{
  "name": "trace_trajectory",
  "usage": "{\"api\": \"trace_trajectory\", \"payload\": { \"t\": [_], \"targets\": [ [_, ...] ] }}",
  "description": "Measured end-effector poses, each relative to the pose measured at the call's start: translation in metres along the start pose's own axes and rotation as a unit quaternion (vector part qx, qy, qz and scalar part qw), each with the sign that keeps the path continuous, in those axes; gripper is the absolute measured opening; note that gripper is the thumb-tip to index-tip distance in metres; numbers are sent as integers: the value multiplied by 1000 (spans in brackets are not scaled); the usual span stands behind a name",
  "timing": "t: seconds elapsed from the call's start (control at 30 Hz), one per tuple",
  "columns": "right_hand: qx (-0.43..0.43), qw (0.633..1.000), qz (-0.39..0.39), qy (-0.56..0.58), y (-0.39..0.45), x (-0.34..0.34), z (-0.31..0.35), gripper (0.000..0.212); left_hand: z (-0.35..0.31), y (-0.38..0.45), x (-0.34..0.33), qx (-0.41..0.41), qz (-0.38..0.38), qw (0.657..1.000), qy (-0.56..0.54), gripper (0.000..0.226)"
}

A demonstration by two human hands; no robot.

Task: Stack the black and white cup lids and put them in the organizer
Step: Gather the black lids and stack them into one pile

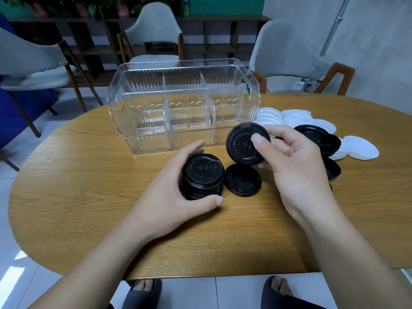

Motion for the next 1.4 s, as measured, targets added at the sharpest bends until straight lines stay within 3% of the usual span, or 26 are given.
{"api": "trace_trajectory", "payload": {
  "t": [0.13, 0.47, 0.63, 0.83, 0.93, 1.2, 1.4],
  "targets": [
    [-19, 999, 11, 30, -1, -14, -2, 24, -12, 2, 2, -57, -53, 997, 14, 112],
    [18, 994, 107, 22, -7, -35, 8, 26, -18, 7, -1, -115, -106, 988, 18, 85],
    [96, 965, 166, -181, -11, -31, 12, 60, -14, 5, 4, -107, -133, 985, 15, 77],
    [92, 961, 170, -198, -9, -36, 8, 67, -11, 3, 4, -102, -152, 982, 43, 73],
    [84, 967, 161, -179, -7, -35, 6, 63, -11, 2, 5, -96, -146, 983, 47, 78],
    [59, 971, 152, -178, -3, -31, 2, 54, 2, -3, 2, -20, -41, 999, -15, 122],
    [54, 953, 184, -236, -4, -32, -6, 53, 11, -1, -4, 8, -27, 1000, -10, 122]
  ]
}}
Point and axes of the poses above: each hand's wrist, its own y-axis towards the middle knuckle, its own x-axis out of the back of the hand, z = x × y, the point moved 2 cm from there along y, towards the middle knuckle, and after that the axes turned 12 degrees about z, right-handed, at the moved point
